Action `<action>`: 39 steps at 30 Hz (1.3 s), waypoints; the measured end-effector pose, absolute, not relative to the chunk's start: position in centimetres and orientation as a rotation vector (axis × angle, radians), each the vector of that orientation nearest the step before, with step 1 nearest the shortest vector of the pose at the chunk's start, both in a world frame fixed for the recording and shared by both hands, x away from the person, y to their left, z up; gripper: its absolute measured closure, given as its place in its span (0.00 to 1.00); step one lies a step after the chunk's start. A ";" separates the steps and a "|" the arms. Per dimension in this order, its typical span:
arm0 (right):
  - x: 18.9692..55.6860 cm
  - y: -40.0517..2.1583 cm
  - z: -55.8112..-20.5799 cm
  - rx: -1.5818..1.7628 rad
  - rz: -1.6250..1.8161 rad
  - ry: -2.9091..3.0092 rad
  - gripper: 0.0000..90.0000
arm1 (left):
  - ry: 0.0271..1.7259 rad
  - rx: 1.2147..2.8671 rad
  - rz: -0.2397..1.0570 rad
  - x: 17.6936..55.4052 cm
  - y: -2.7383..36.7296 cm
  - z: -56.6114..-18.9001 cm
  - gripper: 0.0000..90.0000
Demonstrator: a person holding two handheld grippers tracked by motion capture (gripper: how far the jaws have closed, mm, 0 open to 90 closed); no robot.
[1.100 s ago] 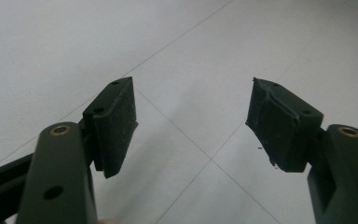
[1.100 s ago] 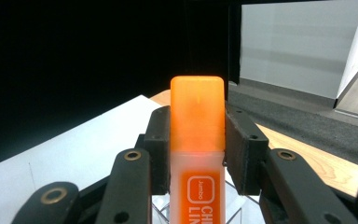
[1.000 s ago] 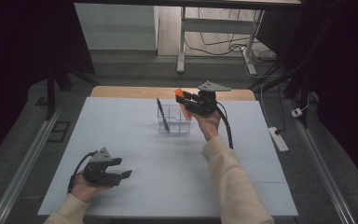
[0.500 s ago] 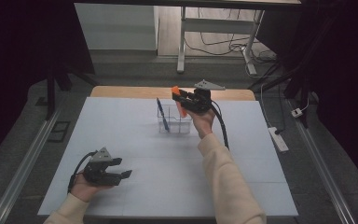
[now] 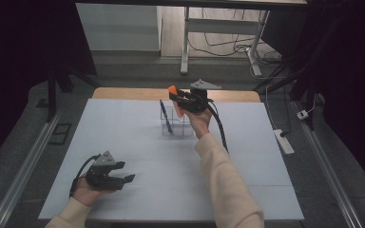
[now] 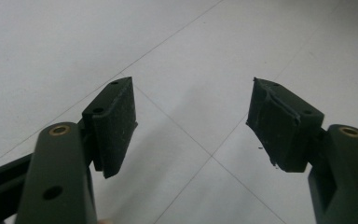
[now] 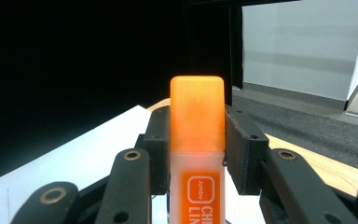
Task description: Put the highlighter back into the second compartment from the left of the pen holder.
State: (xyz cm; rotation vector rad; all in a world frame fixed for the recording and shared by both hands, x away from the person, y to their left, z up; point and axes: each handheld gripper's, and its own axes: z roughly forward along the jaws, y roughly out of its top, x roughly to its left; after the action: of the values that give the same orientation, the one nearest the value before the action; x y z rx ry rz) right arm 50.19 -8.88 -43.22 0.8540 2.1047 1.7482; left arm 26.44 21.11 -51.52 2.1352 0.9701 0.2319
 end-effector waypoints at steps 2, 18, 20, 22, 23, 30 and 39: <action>50.3 -8.7 -43.4 0.856 1.748 2.108 0.71 | 0.973 2.132 0.233 26.4 21.2 -51.5 0.35; 49.6 -10.0 -43.1 0.869 1.644 2.167 0.56 | 0.977 2.129 0.233 26.4 21.3 -51.6 0.35; 49.4 -10.4 -43.0 0.863 1.640 2.182 0.56 | 0.976 2.129 0.234 26.4 21.3 -51.6 0.35; 49.2 -10.8 -42.9 0.858 1.640 2.184 0.56 | 0.978 2.128 0.232 26.4 21.3 -51.6 0.35; 49.2 -11.0 -42.8 0.853 1.637 2.187 0.56 | 0.979 2.127 0.232 26.4 21.3 -51.6 0.35; 48.4 -12.1 -42.4 0.823 1.591 2.210 0.55 | 0.978 2.130 0.234 26.4 21.3 -51.6 0.35; 47.3 -14.1 -42.5 0.839 1.554 2.243 0.52 | 0.988 2.114 0.232 26.4 21.5 -51.5 0.35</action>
State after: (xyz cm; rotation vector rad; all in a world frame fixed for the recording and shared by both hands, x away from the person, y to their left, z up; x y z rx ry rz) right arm 47.31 -14.12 -42.48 0.8392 2.2433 1.5542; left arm 26.37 21.47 -51.48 2.1136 0.9879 0.2319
